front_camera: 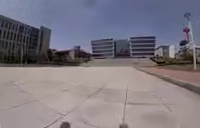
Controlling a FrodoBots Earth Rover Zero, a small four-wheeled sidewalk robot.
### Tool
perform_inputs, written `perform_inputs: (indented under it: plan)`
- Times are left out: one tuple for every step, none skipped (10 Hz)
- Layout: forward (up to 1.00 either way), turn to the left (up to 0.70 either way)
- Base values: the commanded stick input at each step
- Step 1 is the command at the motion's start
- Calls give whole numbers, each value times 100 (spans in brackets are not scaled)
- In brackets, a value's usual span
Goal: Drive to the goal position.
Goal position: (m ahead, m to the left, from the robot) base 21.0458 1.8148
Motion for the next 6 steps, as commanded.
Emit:
perform_inputs:
  plan:
    - [70,-35]
    - [70,-35]
    - [70,-35]
    - [70,-35]
    - [70,-35]
    - [70,-35]
